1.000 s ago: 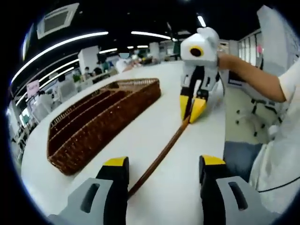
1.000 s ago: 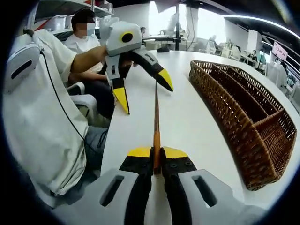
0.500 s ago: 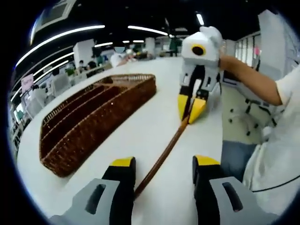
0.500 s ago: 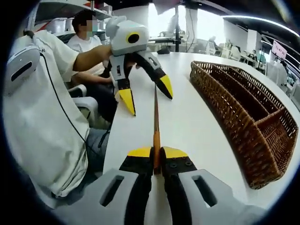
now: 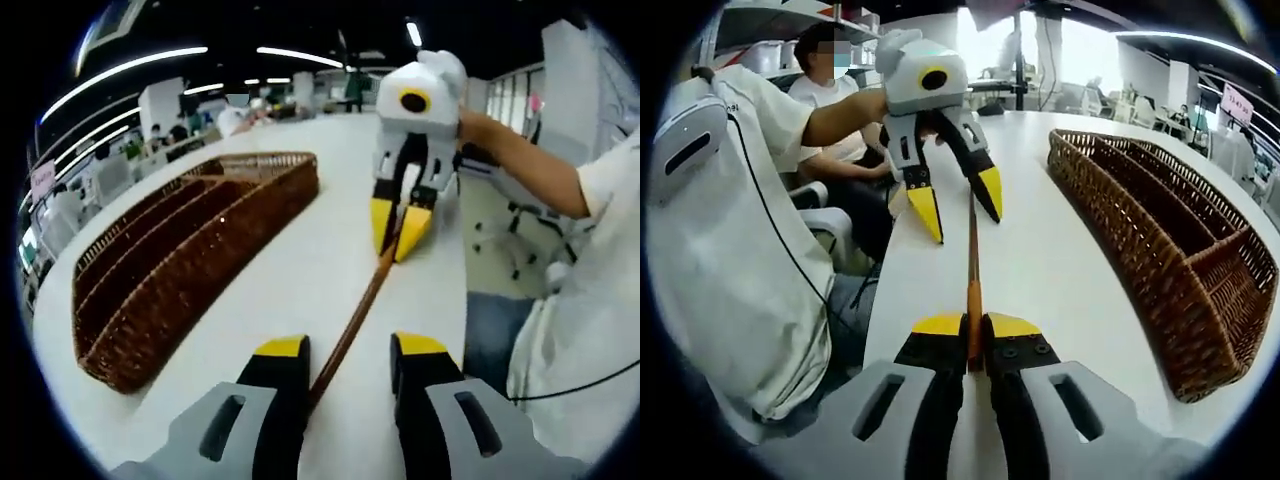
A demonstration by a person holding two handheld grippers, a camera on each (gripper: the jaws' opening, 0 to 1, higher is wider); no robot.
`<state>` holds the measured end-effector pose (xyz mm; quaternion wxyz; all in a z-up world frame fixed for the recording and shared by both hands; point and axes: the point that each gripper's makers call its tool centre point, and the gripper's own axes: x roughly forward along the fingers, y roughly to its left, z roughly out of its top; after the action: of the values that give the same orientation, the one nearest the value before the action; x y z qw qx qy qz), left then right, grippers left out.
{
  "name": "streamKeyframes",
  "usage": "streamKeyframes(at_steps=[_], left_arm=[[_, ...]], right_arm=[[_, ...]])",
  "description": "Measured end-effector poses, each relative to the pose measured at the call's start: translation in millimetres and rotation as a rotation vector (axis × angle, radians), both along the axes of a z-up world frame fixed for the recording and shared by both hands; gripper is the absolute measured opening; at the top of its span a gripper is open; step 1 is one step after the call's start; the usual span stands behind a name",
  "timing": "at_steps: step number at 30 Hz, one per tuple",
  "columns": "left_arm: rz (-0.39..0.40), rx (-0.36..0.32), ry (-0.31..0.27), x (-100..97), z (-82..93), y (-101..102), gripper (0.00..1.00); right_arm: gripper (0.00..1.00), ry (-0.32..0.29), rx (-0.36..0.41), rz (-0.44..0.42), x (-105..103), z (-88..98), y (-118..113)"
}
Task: Arrange the knives, forks, and spoons in their matching storage slots by inserting each utensil handle-first until every utensil is classified and aligned in the correct compartment
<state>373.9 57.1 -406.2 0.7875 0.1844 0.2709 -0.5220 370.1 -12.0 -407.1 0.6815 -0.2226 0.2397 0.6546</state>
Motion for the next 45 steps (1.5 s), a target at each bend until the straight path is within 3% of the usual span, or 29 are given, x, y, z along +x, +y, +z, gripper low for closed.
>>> streamKeyframes(at_steps=[14, 24, 25, 27, 29, 34, 40, 45], left_arm=[[-0.099, -0.002, 0.009, 1.0, -5.8, -9.3, 0.07], [-0.165, -0.039, 0.03, -3.6, -3.2, -8.9, 0.05], [-0.157, -0.04, 0.089, -9.6, -3.1, -7.3, 0.05], [-0.139, -0.049, 0.136, -6.4, -1.8, -4.1, 0.04], [-0.138, -0.047, 0.128, -2.8, -1.6, -2.8, 0.04], [-0.134, -0.095, 0.176, -6.6, 8.7, -4.9, 0.04], [-0.128, -0.085, 0.16, -2.3, 18.2, -2.0, 0.04], [-0.137, -0.057, 0.158, -2.5, 20.5, 2.7, 0.04]], right_arm=[[0.07, 0.012, 0.021, -0.014, -2.1, -0.1, -0.1], [0.07, 0.028, 0.005, -0.026, -2.4, 0.0, -0.9], [0.07, 0.031, 0.008, -0.032, -2.1, 0.0, 0.0], [0.08, 0.006, 0.009, -0.013, -3.4, 0.0, 2.1], [0.09, -0.001, 0.009, -0.012, -3.4, 0.2, 3.3], [0.12, -0.015, -0.012, -0.002, -0.9, 0.5, 8.5], [0.14, -0.024, -0.059, 0.017, 2.3, 1.3, 12.5], [0.09, -0.044, -0.1, 0.041, -0.8, 1.1, 16.6]])
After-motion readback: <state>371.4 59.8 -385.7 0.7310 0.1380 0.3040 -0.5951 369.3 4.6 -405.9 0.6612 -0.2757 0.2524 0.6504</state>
